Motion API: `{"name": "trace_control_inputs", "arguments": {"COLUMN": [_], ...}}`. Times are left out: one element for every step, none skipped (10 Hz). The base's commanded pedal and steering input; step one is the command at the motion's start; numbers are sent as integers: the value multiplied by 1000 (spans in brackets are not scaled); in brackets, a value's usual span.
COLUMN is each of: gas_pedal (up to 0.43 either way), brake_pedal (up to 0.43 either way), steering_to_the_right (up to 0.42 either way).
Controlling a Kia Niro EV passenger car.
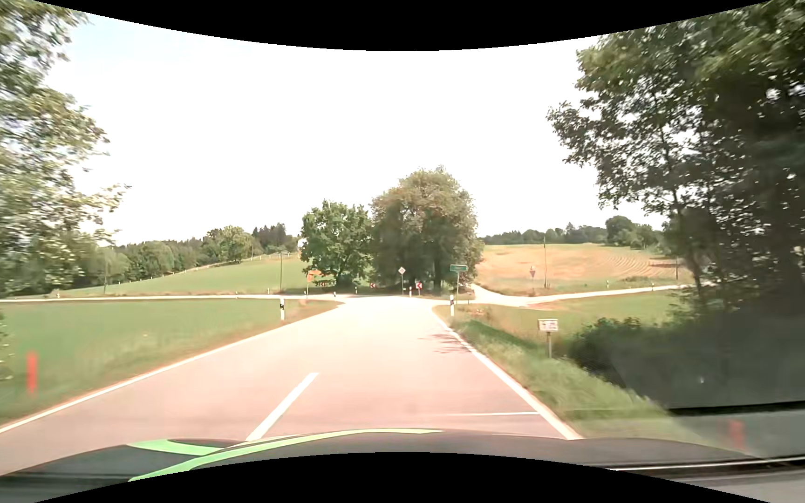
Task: Follow the waypoints while adhering to traffic rules and regulations
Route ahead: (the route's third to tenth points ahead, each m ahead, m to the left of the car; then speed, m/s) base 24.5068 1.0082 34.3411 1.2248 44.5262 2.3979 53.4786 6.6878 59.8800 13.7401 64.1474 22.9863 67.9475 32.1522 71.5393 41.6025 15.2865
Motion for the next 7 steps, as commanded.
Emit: {"name": "trace_control_inputs", "arguments": {"gas_pedal": [0, 0, 0, 0, 0, 0, 0], "brake_pedal": [0, 6, 24, 67, 98, 134, 165], "steering_to_the_right": [6, 6, 6, 6, 6, 6, 6]}}
